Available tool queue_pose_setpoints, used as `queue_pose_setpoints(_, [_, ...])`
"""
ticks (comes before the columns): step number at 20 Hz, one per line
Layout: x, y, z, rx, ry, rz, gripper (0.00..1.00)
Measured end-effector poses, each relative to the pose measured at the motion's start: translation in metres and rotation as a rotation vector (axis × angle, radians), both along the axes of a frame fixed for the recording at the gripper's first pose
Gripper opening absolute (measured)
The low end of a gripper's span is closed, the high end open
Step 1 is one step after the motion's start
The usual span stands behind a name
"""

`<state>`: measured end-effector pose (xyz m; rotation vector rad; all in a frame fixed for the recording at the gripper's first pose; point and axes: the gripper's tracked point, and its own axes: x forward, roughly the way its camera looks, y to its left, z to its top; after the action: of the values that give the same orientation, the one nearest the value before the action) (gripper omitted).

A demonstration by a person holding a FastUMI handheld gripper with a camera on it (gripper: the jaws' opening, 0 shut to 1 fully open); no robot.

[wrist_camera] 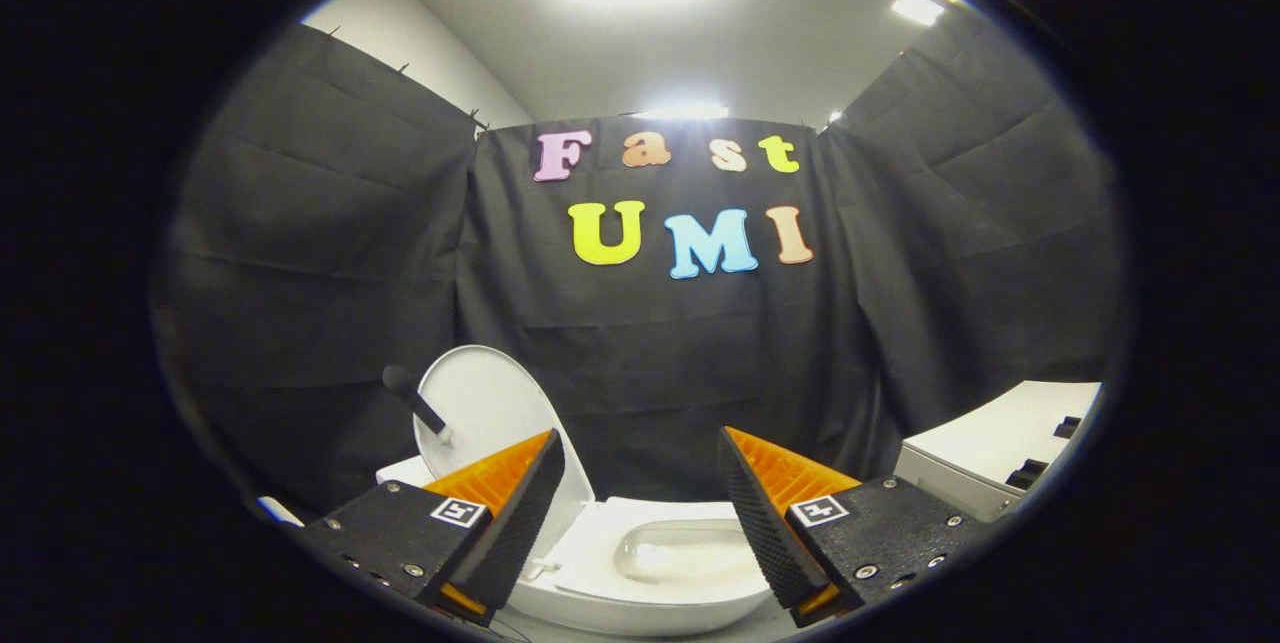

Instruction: Open the toilet lid.

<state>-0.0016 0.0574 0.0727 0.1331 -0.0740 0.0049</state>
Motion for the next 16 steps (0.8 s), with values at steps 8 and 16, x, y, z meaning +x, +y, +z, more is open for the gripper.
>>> queue_pose_setpoints(8, [-0.016, -0.005, -0.028, -0.020, 0.027, -0.061, 0.95])
queue_pose_setpoints(16, [-0.012, 0.003, -0.052, -0.068, 0.072, -0.056, 0.95])
